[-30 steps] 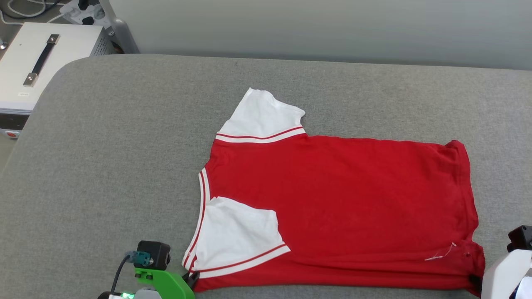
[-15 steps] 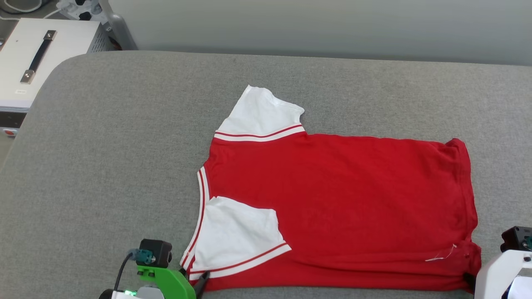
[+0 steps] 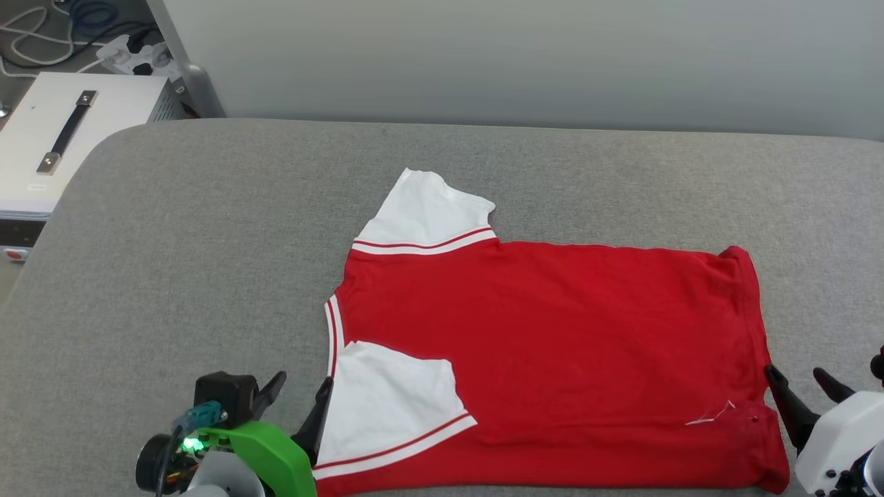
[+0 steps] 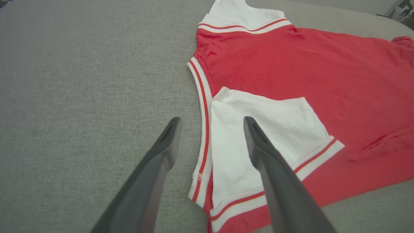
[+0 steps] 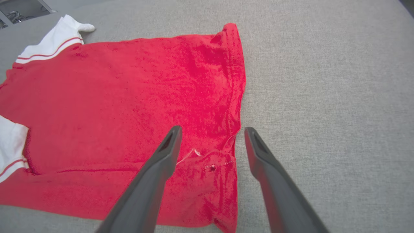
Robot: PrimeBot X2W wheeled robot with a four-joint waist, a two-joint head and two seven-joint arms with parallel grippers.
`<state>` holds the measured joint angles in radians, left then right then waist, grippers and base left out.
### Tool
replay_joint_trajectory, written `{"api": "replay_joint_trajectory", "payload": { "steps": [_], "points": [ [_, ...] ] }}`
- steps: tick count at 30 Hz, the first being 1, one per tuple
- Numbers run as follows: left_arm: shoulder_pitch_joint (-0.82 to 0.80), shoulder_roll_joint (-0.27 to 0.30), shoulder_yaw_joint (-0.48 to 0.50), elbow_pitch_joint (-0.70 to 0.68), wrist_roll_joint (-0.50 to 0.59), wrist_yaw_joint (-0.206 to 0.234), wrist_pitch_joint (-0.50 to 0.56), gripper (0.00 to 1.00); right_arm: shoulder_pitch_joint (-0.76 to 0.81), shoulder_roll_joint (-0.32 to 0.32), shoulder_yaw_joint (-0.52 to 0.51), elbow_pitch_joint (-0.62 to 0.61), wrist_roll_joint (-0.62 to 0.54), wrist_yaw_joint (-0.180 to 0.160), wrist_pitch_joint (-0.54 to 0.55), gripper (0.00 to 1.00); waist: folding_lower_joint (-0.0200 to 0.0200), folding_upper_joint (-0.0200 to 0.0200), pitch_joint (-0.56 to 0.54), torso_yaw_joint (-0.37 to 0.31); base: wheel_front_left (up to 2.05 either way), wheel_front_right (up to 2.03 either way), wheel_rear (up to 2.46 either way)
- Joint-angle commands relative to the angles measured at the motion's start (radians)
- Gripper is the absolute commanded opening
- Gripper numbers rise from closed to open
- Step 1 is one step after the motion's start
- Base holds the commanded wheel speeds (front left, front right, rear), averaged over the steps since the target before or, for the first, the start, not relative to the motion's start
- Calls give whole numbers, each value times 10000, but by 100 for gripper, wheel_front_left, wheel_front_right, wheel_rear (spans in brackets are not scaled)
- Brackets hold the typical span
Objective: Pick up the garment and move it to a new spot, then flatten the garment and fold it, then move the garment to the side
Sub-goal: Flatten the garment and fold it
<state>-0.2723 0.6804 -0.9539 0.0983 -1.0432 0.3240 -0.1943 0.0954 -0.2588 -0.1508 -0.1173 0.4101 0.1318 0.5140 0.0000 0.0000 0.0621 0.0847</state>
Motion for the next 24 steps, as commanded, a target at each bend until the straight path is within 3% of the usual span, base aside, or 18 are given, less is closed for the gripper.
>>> {"api": "replay_joint_trajectory", "payload": {
  "steps": [1, 5, 8, 12, 16, 20, 24],
  "points": [
    [-131, 66, 134, -115, 256, -75, -264, 100, -123, 32, 16, -141, 86, -11, -552, 100, 0, 0, -13, -70, 0, 0, 0],
    [-63, -152, 794, -428, 1003, -272, -646, 100, -164, 74, 237, -395, 66, -11, -2264, 100, 0, 0, 51, -185, 0, 0, 0],
    [285, -884, 2457, -1043, 2483, -509, -668, 100, -229, 171, 417, -422, -4, -11, -3786, 100, 0, 0, 202, -345, 0, 0, 0],
    [796, -1613, 3818, -1307, 3864, -1141, -671, 100, -326, 339, 712, -359, -83, -11, -4891, 100, 0, 0, 471, -603, 0, 0, 0],
    [670, -1988, 4446, -987, 4532, -1906, -672, 100, -451, 454, 999, -223, -263, -11, -5424, 100, 0, 0, 854, -913, 0, 0, 0],
    [-373, -1755, 4403, -181, 4872, -2827, -580, 100, -743, 605, 1272, -149, -458, -11, -5581, 100, 0, 0, 1359, -1345, 0, 0, 0],
    [-2228, -1345, 4144, 626, 5112, -3718, 467, 100, -1057, 664, 1489, -209, -584, -11, -5630, 100, 0, 0, 1951, -1754, 0, 0, 0]
  ]
}}
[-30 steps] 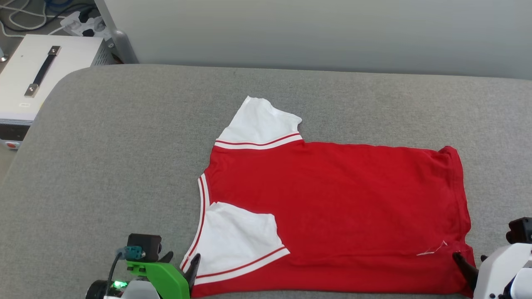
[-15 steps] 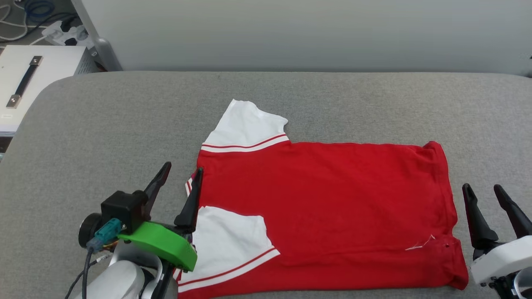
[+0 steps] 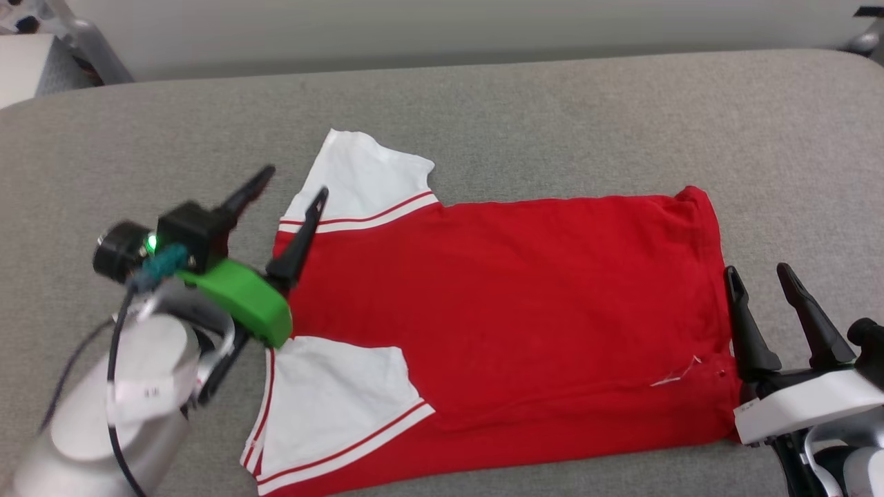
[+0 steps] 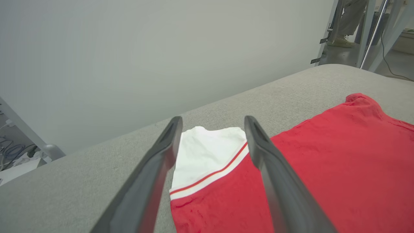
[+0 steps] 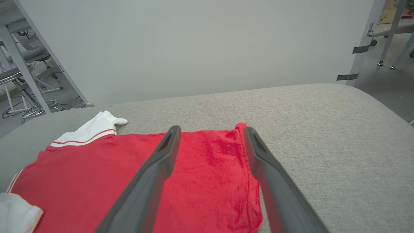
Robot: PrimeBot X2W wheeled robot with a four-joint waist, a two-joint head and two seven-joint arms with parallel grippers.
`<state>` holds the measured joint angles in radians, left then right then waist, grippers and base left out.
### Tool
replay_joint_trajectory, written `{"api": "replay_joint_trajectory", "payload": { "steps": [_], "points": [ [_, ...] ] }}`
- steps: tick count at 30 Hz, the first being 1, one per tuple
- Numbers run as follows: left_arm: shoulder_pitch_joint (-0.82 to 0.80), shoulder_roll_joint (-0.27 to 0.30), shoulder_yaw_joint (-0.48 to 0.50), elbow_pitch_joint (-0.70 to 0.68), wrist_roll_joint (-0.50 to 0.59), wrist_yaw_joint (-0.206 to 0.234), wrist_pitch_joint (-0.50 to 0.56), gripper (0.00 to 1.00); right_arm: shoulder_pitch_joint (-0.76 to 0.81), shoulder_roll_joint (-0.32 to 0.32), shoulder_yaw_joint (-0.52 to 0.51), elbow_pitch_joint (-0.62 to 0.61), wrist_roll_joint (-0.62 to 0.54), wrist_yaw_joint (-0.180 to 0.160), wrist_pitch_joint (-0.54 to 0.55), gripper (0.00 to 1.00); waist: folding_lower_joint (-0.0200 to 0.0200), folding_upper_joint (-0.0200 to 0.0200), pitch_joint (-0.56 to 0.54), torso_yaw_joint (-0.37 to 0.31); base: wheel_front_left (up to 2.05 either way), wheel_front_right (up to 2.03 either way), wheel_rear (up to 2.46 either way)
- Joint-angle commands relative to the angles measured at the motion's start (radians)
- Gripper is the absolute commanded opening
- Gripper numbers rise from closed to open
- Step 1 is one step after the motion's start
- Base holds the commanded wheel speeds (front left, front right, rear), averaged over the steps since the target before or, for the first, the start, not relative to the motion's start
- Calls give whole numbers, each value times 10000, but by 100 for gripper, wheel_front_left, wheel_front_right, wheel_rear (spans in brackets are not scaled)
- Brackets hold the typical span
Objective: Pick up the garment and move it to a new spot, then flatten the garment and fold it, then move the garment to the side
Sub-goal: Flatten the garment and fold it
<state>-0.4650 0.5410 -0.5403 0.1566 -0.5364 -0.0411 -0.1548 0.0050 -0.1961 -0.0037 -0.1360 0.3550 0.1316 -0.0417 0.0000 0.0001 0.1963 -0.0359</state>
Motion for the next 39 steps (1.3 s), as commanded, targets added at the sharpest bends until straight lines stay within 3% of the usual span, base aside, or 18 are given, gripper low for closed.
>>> {"api": "replay_joint_trajectory", "payload": {
  "steps": [1, 7, 15, 21, 29, 38, 39],
  "points": [
    [-740, 143, -85, 222, 96, -236, 413, 100, -214, 45, 59, -36, -51, -9, -80, 100, 0, -1, 727, -642, 0, 0, 0],
    [-3581, 619, -773, 1466, -188, -840, 2719, 100, -688, 134, 353, -146, -46, -9, -173, 100, 0, -1, 1562, -1224, 0, 0, 0],
    [-6049, 1245, -2178, 2982, -2381, -892, 6372, 100, -1249, 217, 801, -138, 2, -9, -332, 100, 0, -1, 2404, -1775, 0, 0, 0],
    [-7080, 1400, -2202, 4177, -3858, -893, 8214, 100, -1579, 260, 1027, -52, 42, -9, -496, 100, 0, -1, 2959, -2060, 0, 0, 0],
    [-7861, 1294, -1973, 5656, -4198, -634, 8953, 100, -1930, 312, 1340, 97, 102, -9, -677, 100, 0, -1, 3549, -2337, 0, 0, 0],
    [-7731, 911, -2063, 6189, -4502, -628, 9365, 99, -2120, 338, 1456, 362, 180, -9, -842, 100, 0, -1, 3775, -2355, 0, 0, 0],
    [-7682, 877, -2088, 6200, -4557, -637, 9477, 48, -2132, 336, 1449, 387, 177, -9, -848, 100, 0, -1, 3768, -2342, 0, 0, 0]
  ]
}}
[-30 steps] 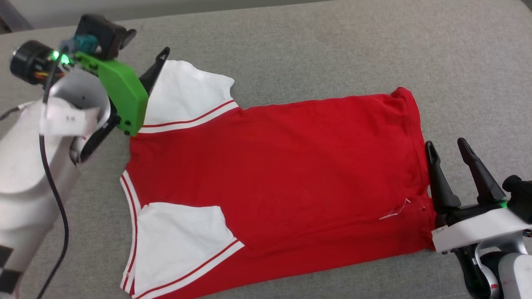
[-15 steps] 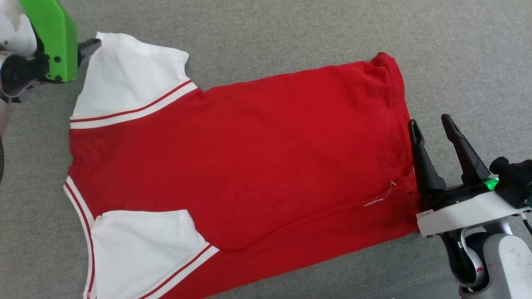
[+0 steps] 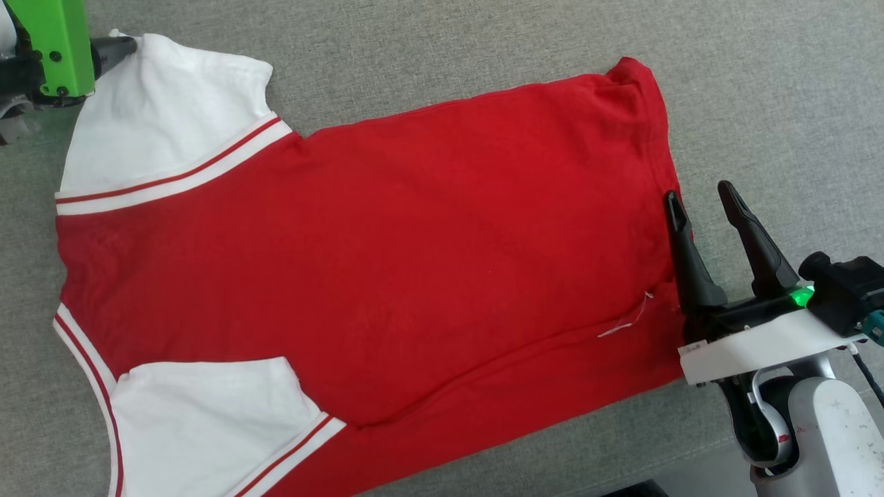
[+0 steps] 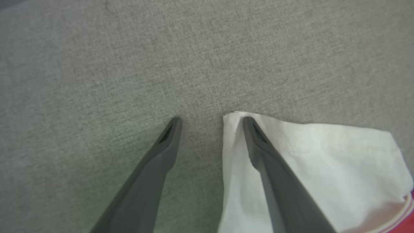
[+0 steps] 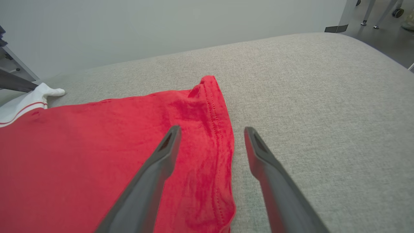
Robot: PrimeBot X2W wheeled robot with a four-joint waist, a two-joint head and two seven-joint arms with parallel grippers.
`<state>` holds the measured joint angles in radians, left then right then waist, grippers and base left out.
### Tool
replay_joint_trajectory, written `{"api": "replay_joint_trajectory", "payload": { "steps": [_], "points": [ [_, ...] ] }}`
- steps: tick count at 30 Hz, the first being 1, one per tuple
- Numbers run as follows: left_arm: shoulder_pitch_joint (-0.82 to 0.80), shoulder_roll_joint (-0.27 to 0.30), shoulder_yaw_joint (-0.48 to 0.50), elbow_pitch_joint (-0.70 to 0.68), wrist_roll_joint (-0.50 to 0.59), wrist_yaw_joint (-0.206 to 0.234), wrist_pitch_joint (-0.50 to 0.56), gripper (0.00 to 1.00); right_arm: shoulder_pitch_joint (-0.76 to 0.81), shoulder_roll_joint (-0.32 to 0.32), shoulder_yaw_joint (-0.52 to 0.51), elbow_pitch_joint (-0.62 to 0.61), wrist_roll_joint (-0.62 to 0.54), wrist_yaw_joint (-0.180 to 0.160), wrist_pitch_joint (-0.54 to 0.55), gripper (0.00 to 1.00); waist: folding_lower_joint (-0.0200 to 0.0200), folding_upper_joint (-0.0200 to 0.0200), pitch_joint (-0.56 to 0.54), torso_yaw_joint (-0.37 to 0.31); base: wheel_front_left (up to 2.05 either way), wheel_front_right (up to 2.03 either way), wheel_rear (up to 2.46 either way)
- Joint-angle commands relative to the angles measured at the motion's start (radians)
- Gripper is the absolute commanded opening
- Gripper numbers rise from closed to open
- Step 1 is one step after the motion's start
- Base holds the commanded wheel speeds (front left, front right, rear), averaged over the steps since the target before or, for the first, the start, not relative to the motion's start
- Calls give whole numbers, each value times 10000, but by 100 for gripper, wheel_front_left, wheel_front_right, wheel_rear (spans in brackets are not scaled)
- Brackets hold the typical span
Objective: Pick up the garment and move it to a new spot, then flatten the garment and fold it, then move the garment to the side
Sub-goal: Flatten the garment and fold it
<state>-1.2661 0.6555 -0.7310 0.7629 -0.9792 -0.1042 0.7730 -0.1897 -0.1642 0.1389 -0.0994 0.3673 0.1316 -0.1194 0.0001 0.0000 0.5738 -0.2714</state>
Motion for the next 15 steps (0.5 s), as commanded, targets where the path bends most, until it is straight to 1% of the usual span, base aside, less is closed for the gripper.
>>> {"api": "replay_joint_trajectory", "payload": {
  "steps": [1, 2, 3, 10, 12, 15],
  "points": [
    [367, -292, -205, 124, -176, -22, 287, 17, -197, 13, 13, 43, 51, -9, -72, 100, -1, 0, -14, 26, 0, 0, 0],
    [411, -312, -224, 102, -225, -36, 358, 0, -214, 7, -3, 65, 47, -9, -68, 100, -1, 0, -26, 45, 0, 0, 0],
    [439, -322, -232, 64, -249, -50, 355, 0, -233, -2, -20, 82, 41, -9, -60, 100, -1, 0, -41, 65, 0, 0, 0],
    [713, -511, 71, -136, -386, -102, -946, 0, -227, -298, -242, 97, -47, -9, 269, 100, -1, 0, -663, 407, 0, 0, 0],
    [793, -535, 154, -219, -407, -116, -1317, 0, -205, -469, -309, 62, -75, -9, 549, 100, -1, 0, -899, 550, 0, 0, 0],
    [962, -588, 233, -487, -456, -140, -1771, 0, -220, -786, -445, 21, -69, -9, 1247, 100, -1, 0, -1250, 825, 0, 0, 0]
  ]
}}
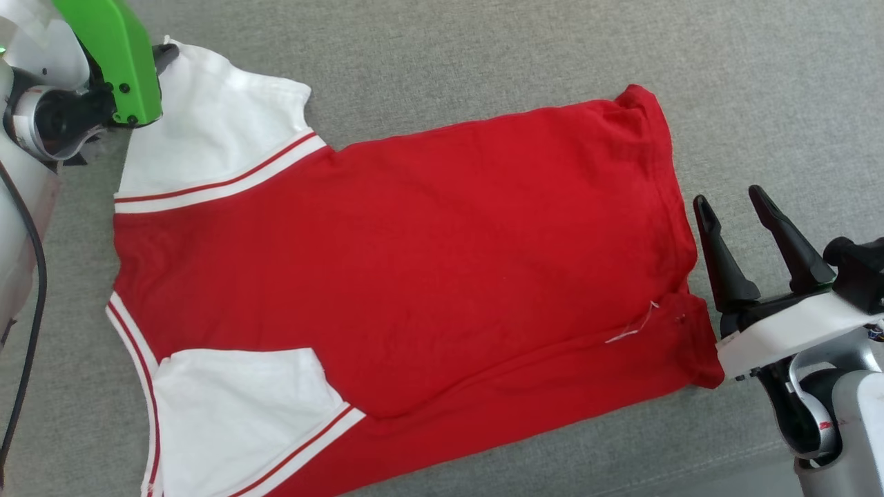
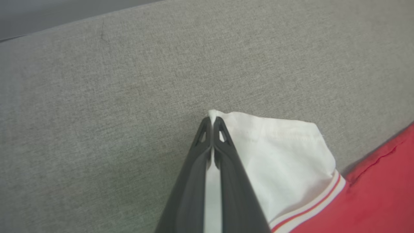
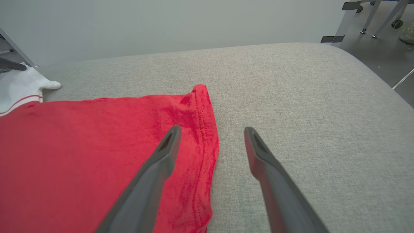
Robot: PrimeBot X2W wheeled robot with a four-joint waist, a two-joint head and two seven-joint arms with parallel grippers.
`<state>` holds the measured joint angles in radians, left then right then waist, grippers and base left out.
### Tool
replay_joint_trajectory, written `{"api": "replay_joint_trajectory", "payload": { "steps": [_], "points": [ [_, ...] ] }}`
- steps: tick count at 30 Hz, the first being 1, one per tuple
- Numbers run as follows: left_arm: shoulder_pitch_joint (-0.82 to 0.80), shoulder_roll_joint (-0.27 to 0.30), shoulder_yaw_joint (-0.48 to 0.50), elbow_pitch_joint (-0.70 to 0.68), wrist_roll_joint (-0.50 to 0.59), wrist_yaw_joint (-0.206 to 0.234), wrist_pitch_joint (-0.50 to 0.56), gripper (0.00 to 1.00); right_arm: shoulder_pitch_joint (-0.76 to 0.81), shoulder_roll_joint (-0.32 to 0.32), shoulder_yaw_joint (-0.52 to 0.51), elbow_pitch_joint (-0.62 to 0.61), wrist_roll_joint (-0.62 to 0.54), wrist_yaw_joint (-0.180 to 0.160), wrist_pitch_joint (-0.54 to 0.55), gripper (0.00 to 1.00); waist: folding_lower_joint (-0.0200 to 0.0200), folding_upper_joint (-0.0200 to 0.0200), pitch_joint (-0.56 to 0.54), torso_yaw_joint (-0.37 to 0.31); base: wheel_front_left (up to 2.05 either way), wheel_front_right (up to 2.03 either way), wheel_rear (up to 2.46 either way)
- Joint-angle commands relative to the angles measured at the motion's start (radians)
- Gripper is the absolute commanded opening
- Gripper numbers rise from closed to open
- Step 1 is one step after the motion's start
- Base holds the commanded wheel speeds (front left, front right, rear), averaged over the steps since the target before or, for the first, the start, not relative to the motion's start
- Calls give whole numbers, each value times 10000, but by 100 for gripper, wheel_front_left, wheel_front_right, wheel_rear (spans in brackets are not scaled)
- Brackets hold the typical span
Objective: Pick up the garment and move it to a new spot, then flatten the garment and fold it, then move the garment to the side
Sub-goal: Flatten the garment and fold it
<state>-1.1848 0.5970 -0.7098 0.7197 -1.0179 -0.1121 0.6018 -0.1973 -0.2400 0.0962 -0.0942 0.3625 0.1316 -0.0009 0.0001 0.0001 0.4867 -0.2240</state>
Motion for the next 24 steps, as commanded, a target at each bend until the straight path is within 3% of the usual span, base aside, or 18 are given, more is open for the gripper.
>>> {"api": "replay_joint_trajectory", "payload": {
  "steps": [1, 7, 14, 18, 24],
  "points": [
    [207, -2, 44, -170, -90, -67, -163, 0, -170, -129, -40, -43, 28, -9, 346, 100, -1, -1, -465, 432, 0, 0, 0],
    [776, 182, 130, -1332, -248, -31, -475, 0, -775, -979, -105, -110, 511, -9, 2961, 100, -1, -1, -820, 1037, 0, 0, 0],
    [1638, 517, 149, -3648, -341, 406, -591, 0, -2309, -1743, -208, 345, 1172, -9, 6505, 100, -1, -1, -714, 1817, 0, 0, 0],
    [2021, 647, 105, -4865, -290, 720, -635, 0, -3275, -1819, -280, 935, 1422, -9, 8274, 100, -1, -1, -539, 2163, 0, 0, 0],
    [2506, 812, 26, -6292, -180, 1071, -742, 0, -4582, -1879, -306, 1811, 1187, -9, 9978, 100, -1, -1, -275, 2572, 0, 0, 0]
  ]
}}
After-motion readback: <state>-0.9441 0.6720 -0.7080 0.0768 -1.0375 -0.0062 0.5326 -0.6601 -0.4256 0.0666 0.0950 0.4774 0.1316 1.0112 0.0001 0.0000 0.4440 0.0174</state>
